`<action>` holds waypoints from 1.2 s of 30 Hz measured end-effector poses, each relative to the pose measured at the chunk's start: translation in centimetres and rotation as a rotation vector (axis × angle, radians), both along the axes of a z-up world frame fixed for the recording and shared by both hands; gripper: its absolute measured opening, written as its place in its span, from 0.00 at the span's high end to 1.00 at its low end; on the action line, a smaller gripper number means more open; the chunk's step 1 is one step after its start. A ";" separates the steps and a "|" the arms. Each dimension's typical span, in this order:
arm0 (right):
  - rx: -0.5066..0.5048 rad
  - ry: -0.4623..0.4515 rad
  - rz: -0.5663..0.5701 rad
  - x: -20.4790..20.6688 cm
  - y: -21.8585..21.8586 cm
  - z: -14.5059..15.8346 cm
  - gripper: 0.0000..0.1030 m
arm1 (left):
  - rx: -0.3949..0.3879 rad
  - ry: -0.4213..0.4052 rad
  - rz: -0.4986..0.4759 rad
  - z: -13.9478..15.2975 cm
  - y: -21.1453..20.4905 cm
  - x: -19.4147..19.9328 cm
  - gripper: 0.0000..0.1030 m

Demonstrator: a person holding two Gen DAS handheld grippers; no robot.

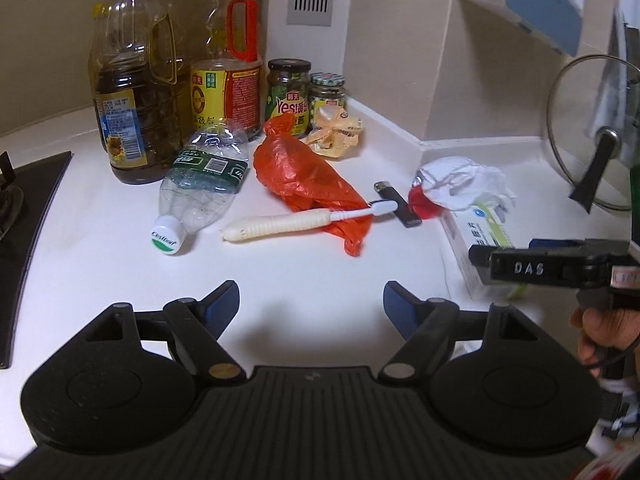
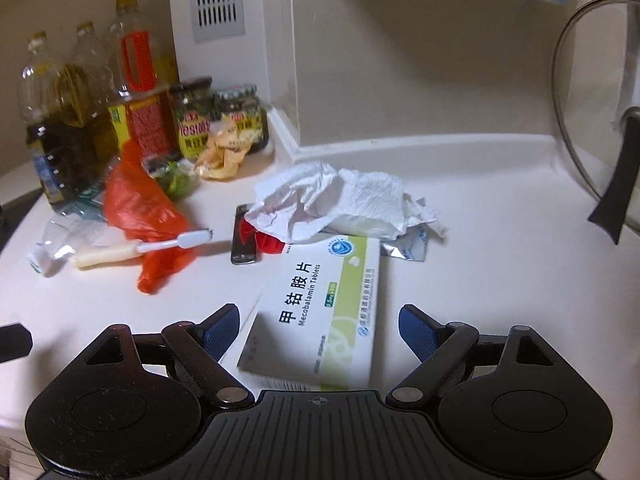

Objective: Collect trash
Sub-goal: 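Grasp the white-green medicine box with the right gripper while the left grasps crumpled tissue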

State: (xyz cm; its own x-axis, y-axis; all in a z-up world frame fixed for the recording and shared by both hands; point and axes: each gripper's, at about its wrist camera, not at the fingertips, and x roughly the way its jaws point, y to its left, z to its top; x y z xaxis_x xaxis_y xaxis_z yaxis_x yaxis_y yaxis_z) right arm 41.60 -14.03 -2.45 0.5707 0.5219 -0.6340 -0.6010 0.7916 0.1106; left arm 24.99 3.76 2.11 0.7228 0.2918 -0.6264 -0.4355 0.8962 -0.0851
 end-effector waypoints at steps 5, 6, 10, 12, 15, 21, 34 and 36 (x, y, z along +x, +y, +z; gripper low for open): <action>0.001 0.020 0.005 0.9 0.7 -0.8 0.16 | 0.001 0.016 -0.013 -0.2 -0.2 1.8 0.23; 0.005 0.027 0.002 1.1 0.7 -0.8 0.16 | 0.003 0.021 -0.021 -0.3 -0.3 2.1 0.22; 0.012 0.042 -0.005 1.5 0.9 -1.0 0.17 | 0.003 0.032 -0.032 -0.5 -0.3 2.9 0.22; 0.005 0.044 -0.002 1.8 1.0 -1.2 0.23 | 0.000 0.034 -0.035 -0.6 -0.3 3.2 0.22; 0.002 0.042 0.003 1.9 1.0 -1.2 0.26 | 0.001 0.032 -0.044 -0.6 -0.5 3.4 0.22; 0.011 0.032 0.005 1.5 0.0 -0.7 0.28 | 0.002 0.025 -0.062 -0.4 -0.9 3.7 0.22; 0.046 0.015 0.016 -1.1 -4.8 1.4 0.29 | 0.022 0.002 -0.137 0.1 -2.2 5.0 0.22; 0.053 0.010 0.003 -1.6 -6.0 1.6 0.29 | 0.023 0.003 -0.157 -0.1 -2.5 5.7 0.22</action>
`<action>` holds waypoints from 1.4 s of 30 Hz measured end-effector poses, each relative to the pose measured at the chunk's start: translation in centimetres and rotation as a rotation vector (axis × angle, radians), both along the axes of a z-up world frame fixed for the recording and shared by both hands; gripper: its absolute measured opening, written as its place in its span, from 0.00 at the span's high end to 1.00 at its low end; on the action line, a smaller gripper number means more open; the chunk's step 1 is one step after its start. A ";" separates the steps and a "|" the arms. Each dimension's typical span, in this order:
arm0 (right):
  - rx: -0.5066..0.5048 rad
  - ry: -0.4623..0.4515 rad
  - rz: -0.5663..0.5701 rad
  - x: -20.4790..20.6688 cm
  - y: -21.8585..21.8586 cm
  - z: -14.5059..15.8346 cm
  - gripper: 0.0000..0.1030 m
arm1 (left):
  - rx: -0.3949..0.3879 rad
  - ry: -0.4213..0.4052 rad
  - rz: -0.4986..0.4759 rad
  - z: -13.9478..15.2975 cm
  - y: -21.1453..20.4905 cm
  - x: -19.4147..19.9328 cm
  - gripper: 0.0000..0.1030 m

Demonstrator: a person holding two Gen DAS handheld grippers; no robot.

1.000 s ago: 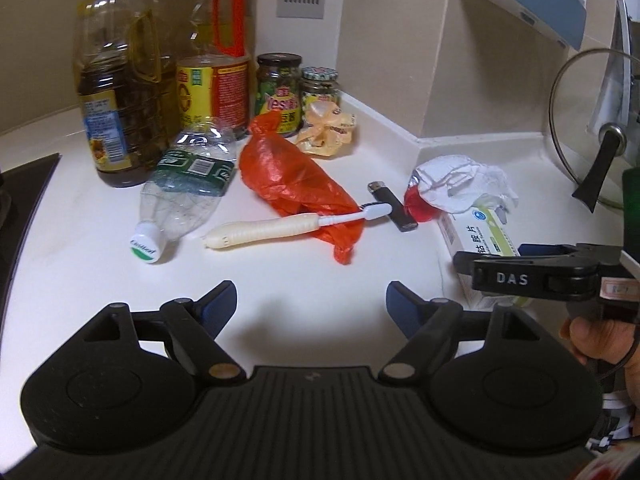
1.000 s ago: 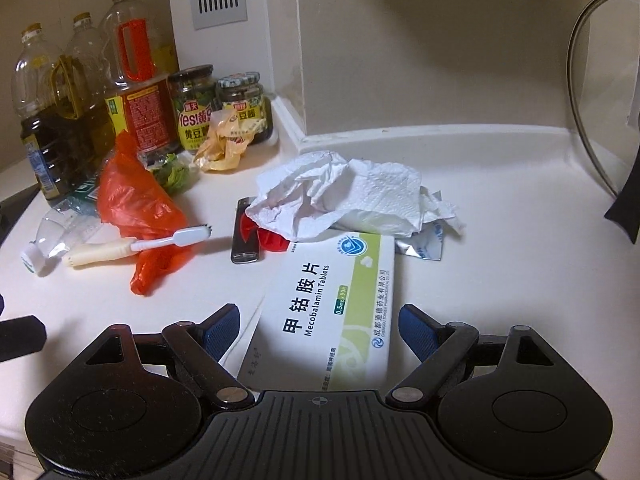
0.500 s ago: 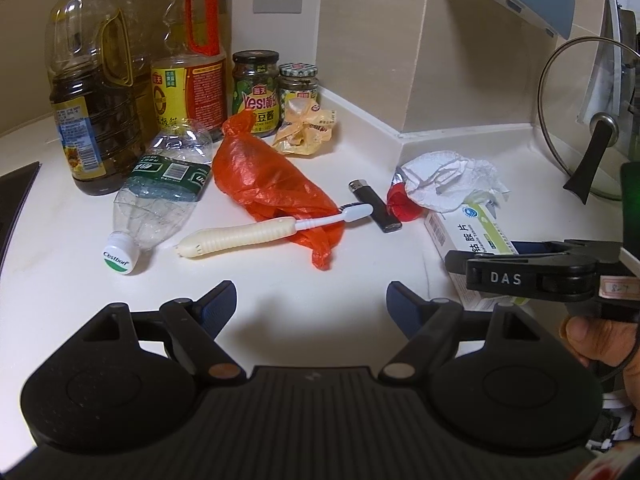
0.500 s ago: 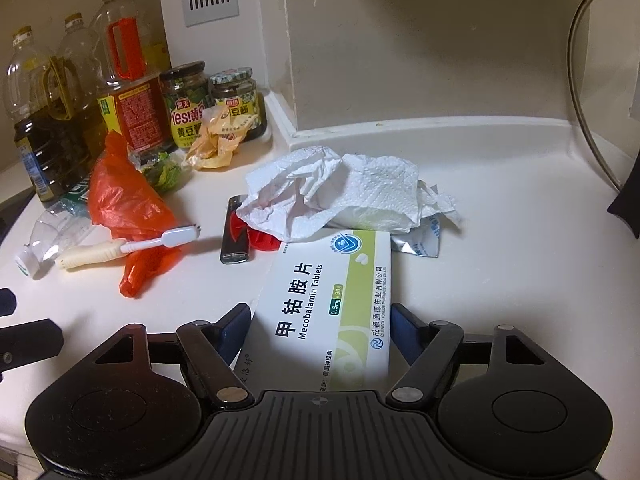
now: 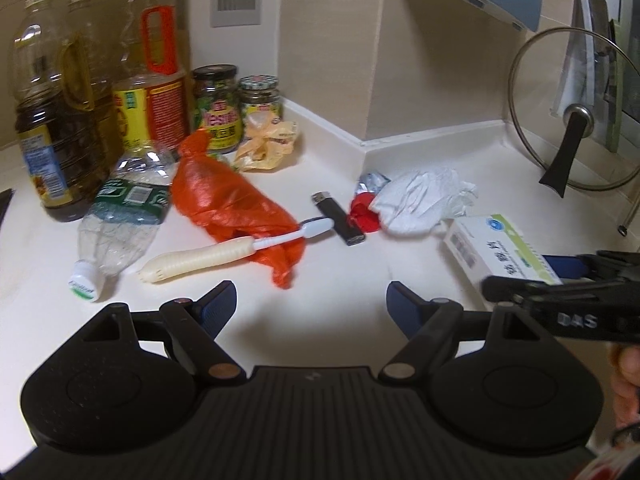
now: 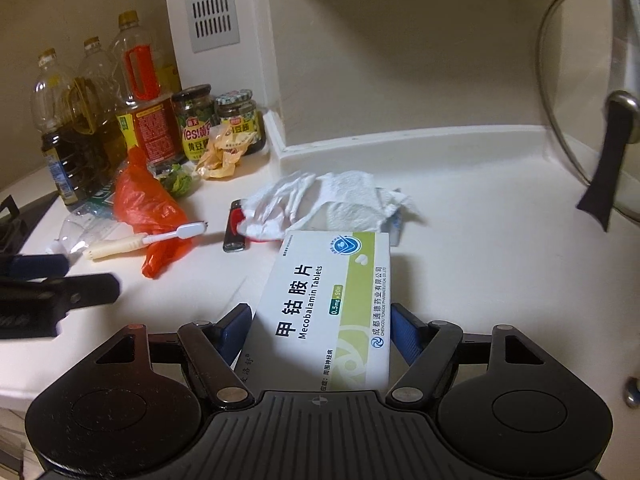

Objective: Collect trash
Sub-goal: 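Grasp the white-green medicine box with the right gripper while the left grasps crumpled tissue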

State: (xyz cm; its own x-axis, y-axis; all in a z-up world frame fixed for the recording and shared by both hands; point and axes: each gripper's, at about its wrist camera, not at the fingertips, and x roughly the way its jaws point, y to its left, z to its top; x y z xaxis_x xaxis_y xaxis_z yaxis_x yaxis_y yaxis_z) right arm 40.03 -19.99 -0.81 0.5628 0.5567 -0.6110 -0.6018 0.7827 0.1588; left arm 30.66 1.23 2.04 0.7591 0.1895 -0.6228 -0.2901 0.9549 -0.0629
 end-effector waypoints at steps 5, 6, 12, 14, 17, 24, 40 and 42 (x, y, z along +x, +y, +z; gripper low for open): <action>0.004 -0.013 -0.053 -0.1 -2.8 0.4 0.29 | 0.020 -0.013 -0.072 0.1 -1.5 2.6 0.22; 0.003 -0.016 -0.066 0.1 -3.2 0.4 0.29 | 0.025 -0.017 -0.087 0.2 -1.8 3.2 0.22; -0.002 -0.012 -0.124 2.2 -5.5 -0.2 0.29 | 0.107 -0.016 -0.192 -0.2 -4.1 7.6 0.23; 0.004 -0.007 -0.134 2.9 -5.9 -0.3 0.29 | 0.155 -0.001 -0.230 -0.6 -4.9 9.2 0.23; 0.013 -0.002 -0.144 3.8 -6.4 -0.7 0.29 | 0.256 0.027 -0.282 -1.4 -6.0 11.4 0.24; 0.039 0.022 -0.167 5.3 -6.9 -1.6 0.29 | 0.386 0.093 -0.385 -3.3 -7.6 14.7 0.35; 0.046 0.008 -0.159 3.7 -7.1 -0.8 0.29 | 0.193 0.020 -0.289 -0.9 -7.5 10.2 0.86; 0.048 0.001 -0.145 2.9 -6.9 -0.5 0.29 | 0.153 0.008 -0.268 -0.3 -7.3 8.5 0.86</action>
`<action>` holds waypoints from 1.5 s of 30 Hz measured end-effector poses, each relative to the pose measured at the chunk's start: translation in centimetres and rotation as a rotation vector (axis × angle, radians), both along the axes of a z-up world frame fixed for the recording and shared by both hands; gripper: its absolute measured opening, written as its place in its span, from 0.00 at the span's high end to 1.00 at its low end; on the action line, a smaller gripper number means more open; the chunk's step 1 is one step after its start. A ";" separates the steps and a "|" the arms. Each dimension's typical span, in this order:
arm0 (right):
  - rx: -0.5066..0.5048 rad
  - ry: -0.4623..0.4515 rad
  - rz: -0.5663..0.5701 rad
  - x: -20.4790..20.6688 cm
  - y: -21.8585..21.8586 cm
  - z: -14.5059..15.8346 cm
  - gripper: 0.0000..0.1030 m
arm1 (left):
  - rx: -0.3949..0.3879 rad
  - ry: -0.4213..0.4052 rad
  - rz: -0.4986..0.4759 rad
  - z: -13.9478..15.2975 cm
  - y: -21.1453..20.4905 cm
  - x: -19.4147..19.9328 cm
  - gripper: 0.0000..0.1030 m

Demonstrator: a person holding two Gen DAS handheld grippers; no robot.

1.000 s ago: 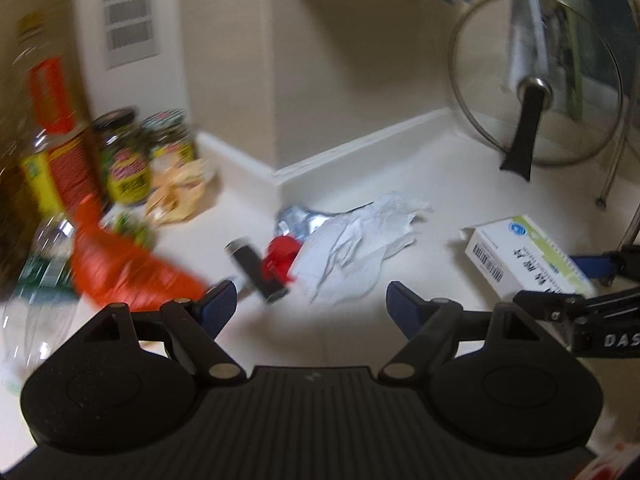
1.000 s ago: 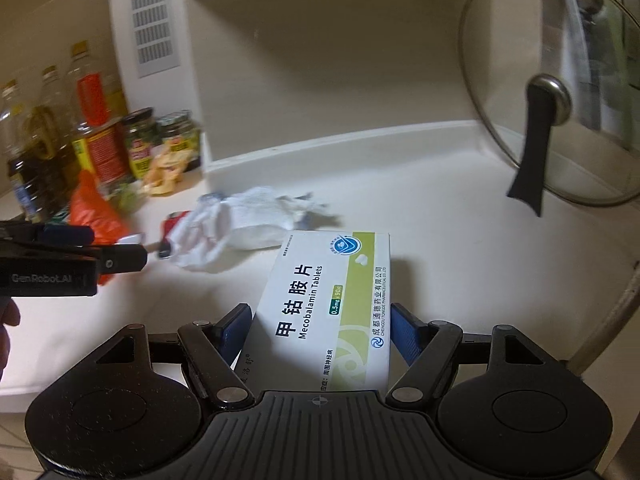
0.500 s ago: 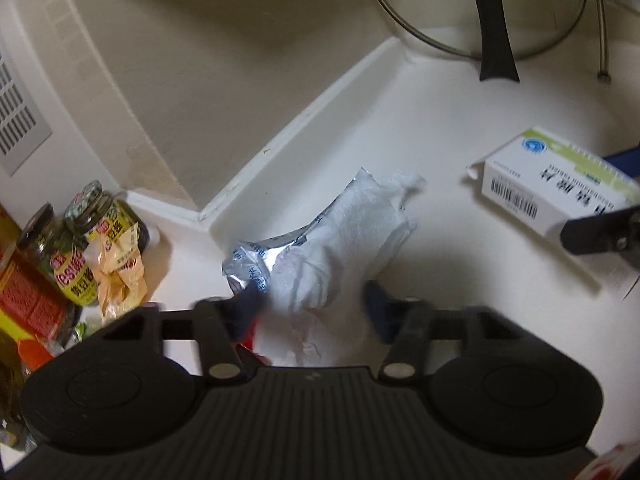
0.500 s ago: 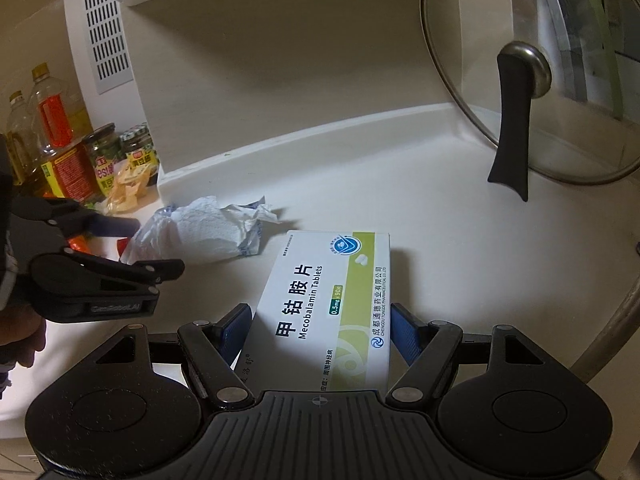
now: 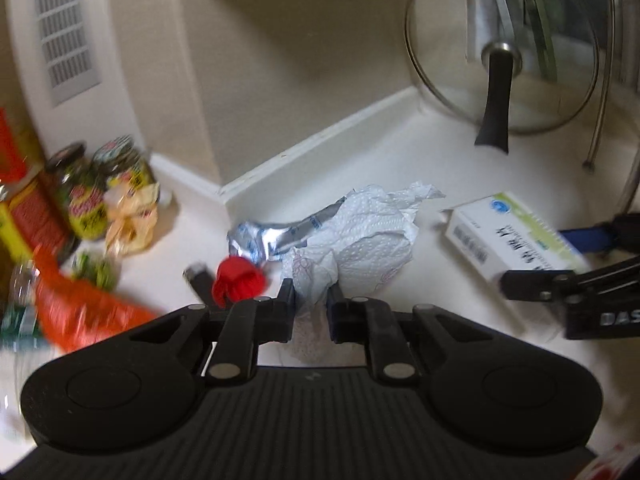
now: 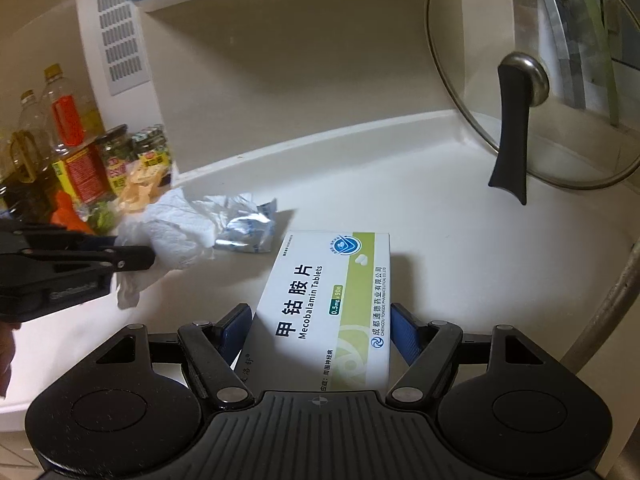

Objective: Collect trash
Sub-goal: 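Grasp the white-green medicine box with the right gripper while the left grasps crumpled tissue, then carry box and tissue over the wastebasket and open both grippers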

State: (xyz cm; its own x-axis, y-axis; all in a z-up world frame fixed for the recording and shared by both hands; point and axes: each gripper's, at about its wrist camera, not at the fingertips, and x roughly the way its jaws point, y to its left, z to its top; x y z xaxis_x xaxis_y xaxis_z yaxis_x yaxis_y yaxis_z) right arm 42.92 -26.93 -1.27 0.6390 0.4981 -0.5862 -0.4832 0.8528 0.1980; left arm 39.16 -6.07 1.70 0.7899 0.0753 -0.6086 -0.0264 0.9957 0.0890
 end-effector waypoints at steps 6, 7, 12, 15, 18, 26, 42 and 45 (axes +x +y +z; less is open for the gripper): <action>0.014 -0.022 0.058 -3.2 1.1 1.2 0.29 | -0.099 0.000 0.080 0.8 1.0 -6.1 0.86; 0.018 -0.021 0.073 -3.8 1.4 1.3 0.29 | -0.112 0.002 0.097 0.8 1.2 -7.2 0.86; 0.027 -0.022 0.175 -7.5 3.7 1.6 0.29 | -0.158 0.014 0.186 0.4 2.7 -13.0 0.86; 0.028 -0.013 0.250 -9.8 5.5 1.6 0.29 | -0.184 0.024 0.244 0.0 3.8 -16.3 0.86; 0.030 -0.016 0.327 -12.4 7.1 1.8 0.29 | -0.210 0.039 0.291 -0.7 4.7 -19.5 0.86; 0.002 0.010 0.453 -17.6 10.2 0.6 0.29 | -0.262 0.112 0.372 -3.6 6.2 -25.9 0.87; -0.181 0.024 0.502 -22.8 12.2 -6.6 0.29 | -0.313 0.246 0.364 -9.2 6.6 -28.7 0.87; -0.204 0.032 0.488 -23.0 12.3 -7.9 0.29 | -0.316 0.270 0.351 -10.1 6.5 -28.3 0.87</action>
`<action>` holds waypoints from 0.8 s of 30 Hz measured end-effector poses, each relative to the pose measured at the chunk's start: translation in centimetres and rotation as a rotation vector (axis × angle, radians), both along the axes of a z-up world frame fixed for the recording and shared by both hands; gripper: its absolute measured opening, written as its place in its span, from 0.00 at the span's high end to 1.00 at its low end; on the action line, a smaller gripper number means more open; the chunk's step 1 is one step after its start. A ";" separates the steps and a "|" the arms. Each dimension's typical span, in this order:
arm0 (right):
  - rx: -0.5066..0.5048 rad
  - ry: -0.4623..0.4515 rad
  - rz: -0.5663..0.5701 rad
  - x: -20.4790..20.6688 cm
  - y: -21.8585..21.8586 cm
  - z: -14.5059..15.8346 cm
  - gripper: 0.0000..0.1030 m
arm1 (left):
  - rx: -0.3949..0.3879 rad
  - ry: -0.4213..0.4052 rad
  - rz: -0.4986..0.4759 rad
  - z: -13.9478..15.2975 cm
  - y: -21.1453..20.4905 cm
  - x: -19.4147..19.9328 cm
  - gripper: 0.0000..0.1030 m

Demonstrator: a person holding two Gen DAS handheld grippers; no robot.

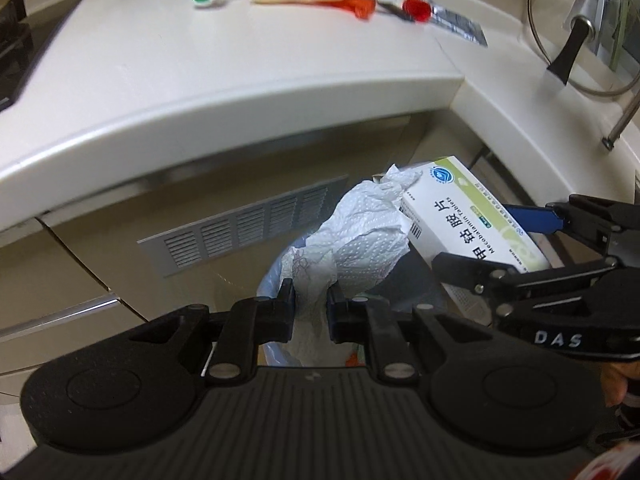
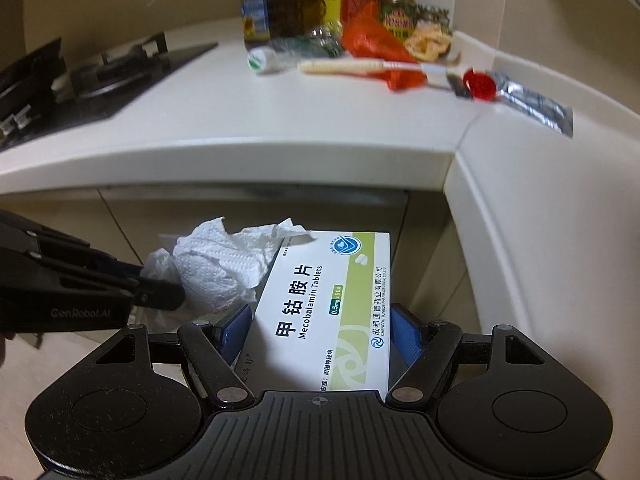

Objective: Collect trash
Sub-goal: 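Carry box and tissue over the wastebasket and open both grippers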

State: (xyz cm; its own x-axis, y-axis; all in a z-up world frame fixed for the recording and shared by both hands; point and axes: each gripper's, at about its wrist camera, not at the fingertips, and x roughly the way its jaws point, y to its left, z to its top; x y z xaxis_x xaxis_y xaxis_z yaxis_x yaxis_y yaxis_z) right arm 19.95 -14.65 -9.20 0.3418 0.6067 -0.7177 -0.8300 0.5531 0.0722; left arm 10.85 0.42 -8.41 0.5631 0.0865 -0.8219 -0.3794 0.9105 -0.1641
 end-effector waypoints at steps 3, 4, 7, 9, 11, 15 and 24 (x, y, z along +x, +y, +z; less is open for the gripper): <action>-0.021 0.007 -0.015 -0.2 0.1 -1.1 0.29 | -0.006 0.016 -0.016 -0.7 0.0 0.4 0.87; -0.027 0.008 -0.020 -0.2 0.1 -1.4 0.29 | -0.007 0.021 -0.021 -0.9 0.0 0.6 0.87; -0.041 0.020 -0.034 -0.5 0.2 -2.2 0.29 | -0.010 0.038 -0.034 -1.7 0.0 1.1 0.87; -0.052 0.033 -0.043 -0.6 0.2 -2.8 0.29 | -0.012 0.048 -0.043 -2.2 -0.1 1.5 0.87; -0.064 0.045 -0.053 -0.6 0.3 -3.4 0.29 | -0.015 0.061 -0.050 -2.8 -0.1 1.7 0.87; -0.081 0.072 -0.077 -0.5 0.1 -4.6 0.29 | -0.028 0.082 -0.063 -4.0 -0.2 2.1 0.87; -0.121 0.089 -0.111 0.5 0.1 -6.7 0.29 | -0.038 0.113 -0.091 -5.8 0.1 3.5 0.87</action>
State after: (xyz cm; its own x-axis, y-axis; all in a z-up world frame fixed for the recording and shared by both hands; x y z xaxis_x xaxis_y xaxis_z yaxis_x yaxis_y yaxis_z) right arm 20.49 -14.52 -15.89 0.3340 0.4763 -0.8134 -0.7568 0.6499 0.0698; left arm 14.36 0.52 -14.23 0.4712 0.0071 -0.8820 -0.3133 0.9361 -0.1599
